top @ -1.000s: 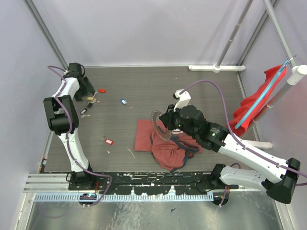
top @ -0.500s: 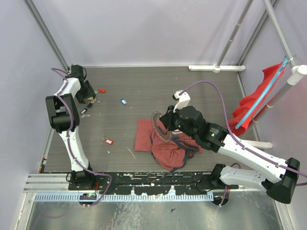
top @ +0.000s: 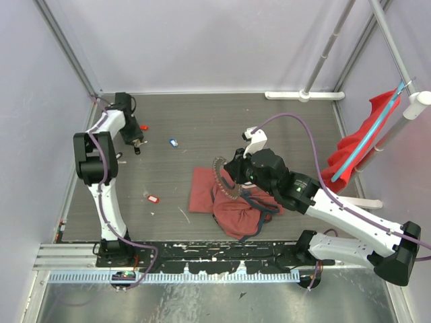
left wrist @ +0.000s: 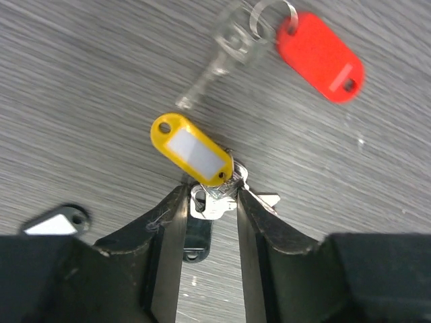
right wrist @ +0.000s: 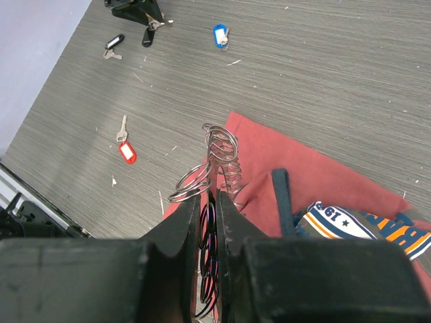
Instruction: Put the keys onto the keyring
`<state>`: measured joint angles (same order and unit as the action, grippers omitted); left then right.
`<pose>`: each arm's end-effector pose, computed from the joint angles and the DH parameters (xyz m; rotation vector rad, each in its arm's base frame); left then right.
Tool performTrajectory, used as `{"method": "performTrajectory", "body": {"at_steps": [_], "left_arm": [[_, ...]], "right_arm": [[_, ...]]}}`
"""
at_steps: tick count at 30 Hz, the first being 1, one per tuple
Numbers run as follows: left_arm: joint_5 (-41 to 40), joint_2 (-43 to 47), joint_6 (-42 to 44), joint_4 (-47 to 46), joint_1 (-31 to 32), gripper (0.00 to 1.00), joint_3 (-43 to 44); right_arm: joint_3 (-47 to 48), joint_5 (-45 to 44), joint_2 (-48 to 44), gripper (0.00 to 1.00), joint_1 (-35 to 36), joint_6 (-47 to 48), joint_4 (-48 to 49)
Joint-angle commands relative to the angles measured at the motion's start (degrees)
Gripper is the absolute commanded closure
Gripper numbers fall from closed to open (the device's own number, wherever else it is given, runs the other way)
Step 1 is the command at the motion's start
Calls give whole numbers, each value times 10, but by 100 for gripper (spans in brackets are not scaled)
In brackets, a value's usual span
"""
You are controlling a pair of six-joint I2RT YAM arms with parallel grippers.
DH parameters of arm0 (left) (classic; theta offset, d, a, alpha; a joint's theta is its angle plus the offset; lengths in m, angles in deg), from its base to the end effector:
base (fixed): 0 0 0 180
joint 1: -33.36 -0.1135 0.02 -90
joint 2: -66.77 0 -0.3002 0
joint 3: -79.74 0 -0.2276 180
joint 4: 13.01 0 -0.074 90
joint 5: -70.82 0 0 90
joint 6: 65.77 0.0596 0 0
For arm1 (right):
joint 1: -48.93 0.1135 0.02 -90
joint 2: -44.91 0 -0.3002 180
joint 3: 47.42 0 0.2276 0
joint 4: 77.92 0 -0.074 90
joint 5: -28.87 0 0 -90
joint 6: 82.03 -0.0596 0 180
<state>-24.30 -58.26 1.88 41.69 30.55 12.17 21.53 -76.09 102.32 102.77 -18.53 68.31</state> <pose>0.4651 0.0282 0.1866 -0.6199 2.6652 0.0274 0.1323 0.1549 0.3622 -0.3009 1.9825 0.6649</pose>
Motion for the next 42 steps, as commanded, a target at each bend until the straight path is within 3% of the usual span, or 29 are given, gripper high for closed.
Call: {"method": "performTrajectory", "body": {"at_steps": [1,14,18,21,26,29,34,42], "left_arm": [[2,9,-2,-2,33,61,-34],[42,-11,-4,-19,242,70,-16],[65,-4,-1,-47,297,70,-32],[68,13,15,-48,325,62,-32],[38,108,30,-57,330,36,-65],[19,172,41,-51,329,28,-78],[37,280,56,-56,328,25,-134],[107,508,75,-66,339,18,-240]], "right_arm": [[5,-11,-8,99,-1,-6,37],[0,-64,-45,99,-1,-17,-1],[-2,-80,-54,99,-1,-18,-13],[-3,-89,-61,99,-1,-19,-20],[-8,-111,-77,99,-1,-19,-38],[-13,-125,-92,99,-1,-17,-45],[-13,-101,-115,99,-1,34,-38],[32,53,-159,99,-1,182,-40]]}}
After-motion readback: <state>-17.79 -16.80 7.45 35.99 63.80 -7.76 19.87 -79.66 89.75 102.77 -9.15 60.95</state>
